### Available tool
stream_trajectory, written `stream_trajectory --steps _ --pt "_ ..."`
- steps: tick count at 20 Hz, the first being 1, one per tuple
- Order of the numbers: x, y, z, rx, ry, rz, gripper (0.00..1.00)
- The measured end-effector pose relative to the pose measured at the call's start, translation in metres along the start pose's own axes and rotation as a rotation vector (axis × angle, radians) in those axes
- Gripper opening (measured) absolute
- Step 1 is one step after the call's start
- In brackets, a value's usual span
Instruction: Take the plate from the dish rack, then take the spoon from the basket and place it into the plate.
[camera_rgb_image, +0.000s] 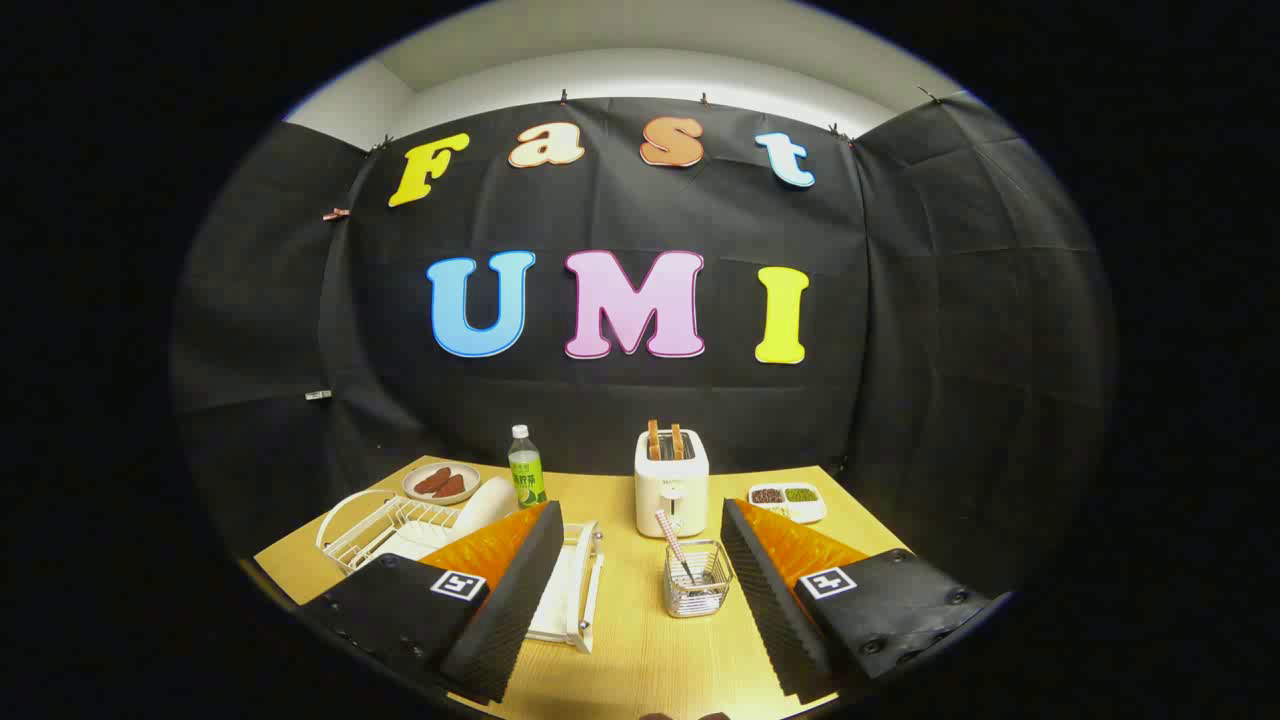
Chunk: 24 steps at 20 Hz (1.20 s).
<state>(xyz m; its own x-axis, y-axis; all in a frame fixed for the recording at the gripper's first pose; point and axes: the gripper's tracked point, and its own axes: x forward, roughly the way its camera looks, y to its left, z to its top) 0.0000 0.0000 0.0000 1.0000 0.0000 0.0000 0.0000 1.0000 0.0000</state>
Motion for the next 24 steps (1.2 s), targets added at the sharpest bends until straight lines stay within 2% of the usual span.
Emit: stream_trajectory --steps 15,20,24 --pt "0.009 0.016 -0.017 -0.002 0.064 -0.001 0.98" --pt "0.021 0.03 -0.021 -0.049 0.116 0.057 0.98" --pt "0.044 0.054 -0.006 -0.024 0.139 0.124 0.98"
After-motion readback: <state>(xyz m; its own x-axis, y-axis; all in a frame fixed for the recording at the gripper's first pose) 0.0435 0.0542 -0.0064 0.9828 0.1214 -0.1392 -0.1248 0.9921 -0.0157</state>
